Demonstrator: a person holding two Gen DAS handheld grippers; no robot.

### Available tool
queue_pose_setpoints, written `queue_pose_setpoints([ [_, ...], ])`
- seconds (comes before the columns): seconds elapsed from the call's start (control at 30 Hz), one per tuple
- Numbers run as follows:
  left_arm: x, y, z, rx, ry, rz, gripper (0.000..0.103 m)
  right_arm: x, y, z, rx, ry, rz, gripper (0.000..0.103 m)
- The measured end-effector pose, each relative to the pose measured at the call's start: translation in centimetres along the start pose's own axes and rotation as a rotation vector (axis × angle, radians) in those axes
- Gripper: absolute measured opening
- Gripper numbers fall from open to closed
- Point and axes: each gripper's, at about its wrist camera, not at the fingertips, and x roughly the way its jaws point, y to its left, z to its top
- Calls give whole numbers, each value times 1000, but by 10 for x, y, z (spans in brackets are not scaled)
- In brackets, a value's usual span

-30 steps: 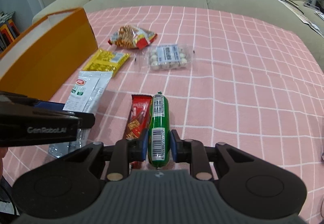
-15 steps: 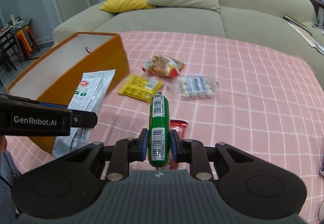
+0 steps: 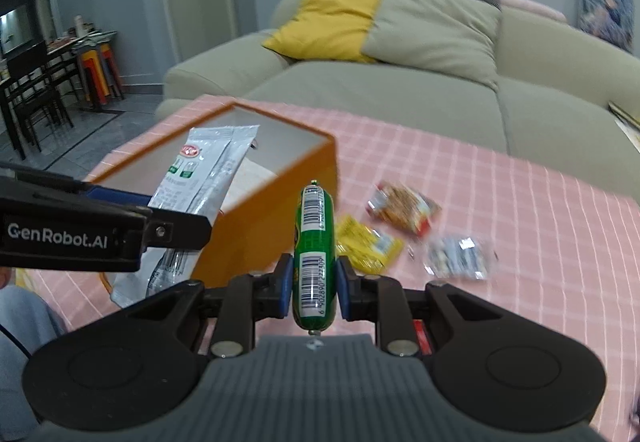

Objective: Organize snacks
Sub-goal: 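Carry the white pouch with left tool into the box while right tool carries the sausage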

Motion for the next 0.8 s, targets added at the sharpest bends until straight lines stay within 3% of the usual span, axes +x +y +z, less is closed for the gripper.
queue_pose_setpoints([
  [0.3,-10,39,30,35,-35,83,53,21,45,46,-115,-27,69,19],
  [0.57,6,64,42,85,41,146,53,60,78,74,-221,14,103,19],
  [0.8,39,82,42,110,142,174,53,103,105,81,-376,77,76,19],
])
